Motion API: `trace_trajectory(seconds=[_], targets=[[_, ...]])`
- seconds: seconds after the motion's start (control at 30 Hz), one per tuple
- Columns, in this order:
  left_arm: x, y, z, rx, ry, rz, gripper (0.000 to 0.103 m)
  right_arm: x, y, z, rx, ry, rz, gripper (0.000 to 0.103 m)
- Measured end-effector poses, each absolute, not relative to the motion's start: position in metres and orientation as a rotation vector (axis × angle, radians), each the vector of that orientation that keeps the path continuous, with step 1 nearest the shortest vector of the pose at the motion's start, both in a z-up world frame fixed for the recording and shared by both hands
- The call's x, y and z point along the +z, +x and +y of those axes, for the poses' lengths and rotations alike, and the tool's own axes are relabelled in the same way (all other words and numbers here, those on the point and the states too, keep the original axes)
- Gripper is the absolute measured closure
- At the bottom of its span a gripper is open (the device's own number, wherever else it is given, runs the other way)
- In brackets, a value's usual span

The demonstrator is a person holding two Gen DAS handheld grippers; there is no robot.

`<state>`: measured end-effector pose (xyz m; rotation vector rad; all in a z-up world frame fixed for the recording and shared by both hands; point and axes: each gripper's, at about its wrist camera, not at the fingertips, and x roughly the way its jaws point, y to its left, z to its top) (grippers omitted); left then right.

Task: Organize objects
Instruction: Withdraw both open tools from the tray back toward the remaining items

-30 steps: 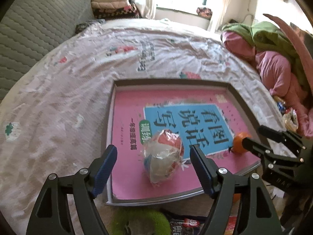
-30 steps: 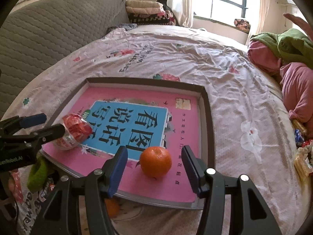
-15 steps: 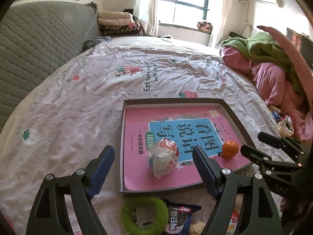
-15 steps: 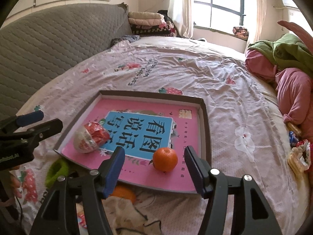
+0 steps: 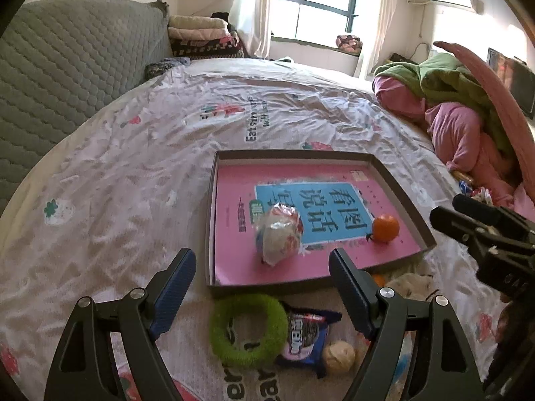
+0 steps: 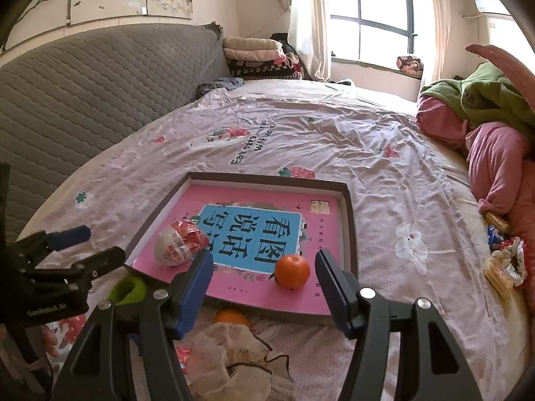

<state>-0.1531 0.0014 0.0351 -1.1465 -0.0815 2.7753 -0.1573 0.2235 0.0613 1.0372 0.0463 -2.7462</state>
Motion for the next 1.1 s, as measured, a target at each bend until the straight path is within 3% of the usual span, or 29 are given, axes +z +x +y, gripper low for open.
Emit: trace_trajectory(seconds=[1.1], targets=[[0.027,-0.106,0.0,2.745,-1.163,-0.082,0.02,0.055,-0.105,0.224,-2.732,1.066,0.055,0.04]])
